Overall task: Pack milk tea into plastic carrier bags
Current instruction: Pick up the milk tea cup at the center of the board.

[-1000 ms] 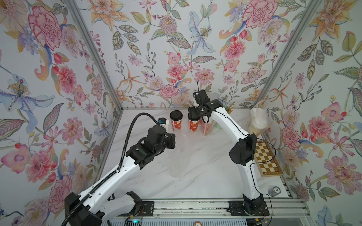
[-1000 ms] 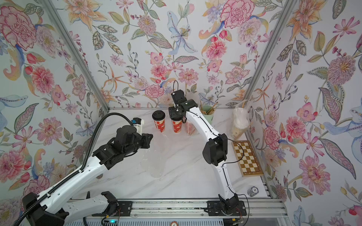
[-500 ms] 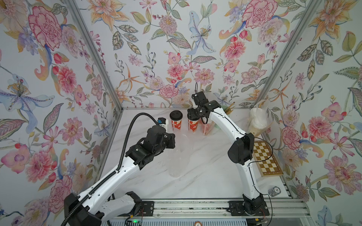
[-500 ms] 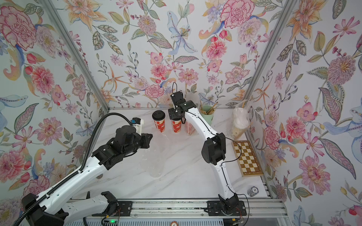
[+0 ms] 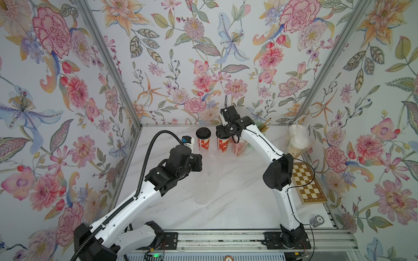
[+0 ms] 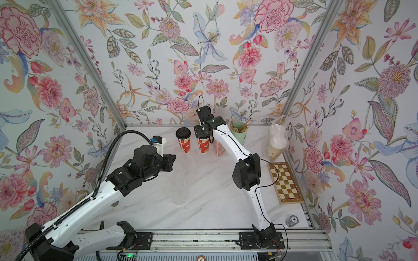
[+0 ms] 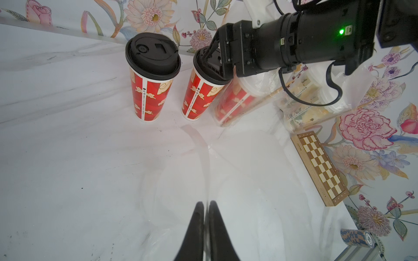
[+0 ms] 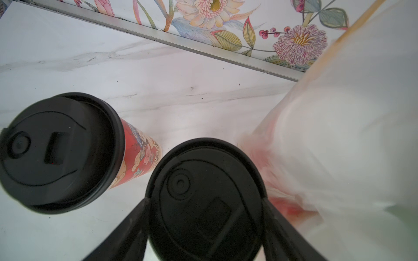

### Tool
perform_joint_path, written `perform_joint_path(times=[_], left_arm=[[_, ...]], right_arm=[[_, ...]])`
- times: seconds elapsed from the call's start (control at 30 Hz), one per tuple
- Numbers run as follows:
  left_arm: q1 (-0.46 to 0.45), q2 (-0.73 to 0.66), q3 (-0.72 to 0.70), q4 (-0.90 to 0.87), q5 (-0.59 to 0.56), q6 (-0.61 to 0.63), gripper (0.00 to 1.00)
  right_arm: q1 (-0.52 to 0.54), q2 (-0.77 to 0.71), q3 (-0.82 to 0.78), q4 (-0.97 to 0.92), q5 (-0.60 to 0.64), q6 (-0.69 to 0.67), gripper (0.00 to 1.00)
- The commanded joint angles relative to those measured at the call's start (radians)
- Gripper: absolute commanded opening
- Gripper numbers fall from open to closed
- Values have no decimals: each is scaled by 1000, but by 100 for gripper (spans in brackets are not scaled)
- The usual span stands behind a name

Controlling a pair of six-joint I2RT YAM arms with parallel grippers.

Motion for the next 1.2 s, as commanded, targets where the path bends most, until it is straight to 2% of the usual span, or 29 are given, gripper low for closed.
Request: perform_joint_path(times=[0.0, 0.23, 0.6, 1.07, 1.17], left_arm=[[1, -22, -16, 4, 0, -13, 10], [1, -25, -18, 6, 2, -15, 10], [1, -30, -21, 16, -1, -23, 9], [1, -57, -42, 26, -32, -49, 9], [1, -62, -56, 28, -38, -55, 9]], right_arm=[[6, 15, -40, -35, 14, -15, 74], [6, 10, -52, -36, 16, -2, 75], [25, -65, -12, -35, 35, -8, 67], [78, -303, -61, -41, 61, -3, 64], [123, -359, -79, -45, 66, 3, 64]])
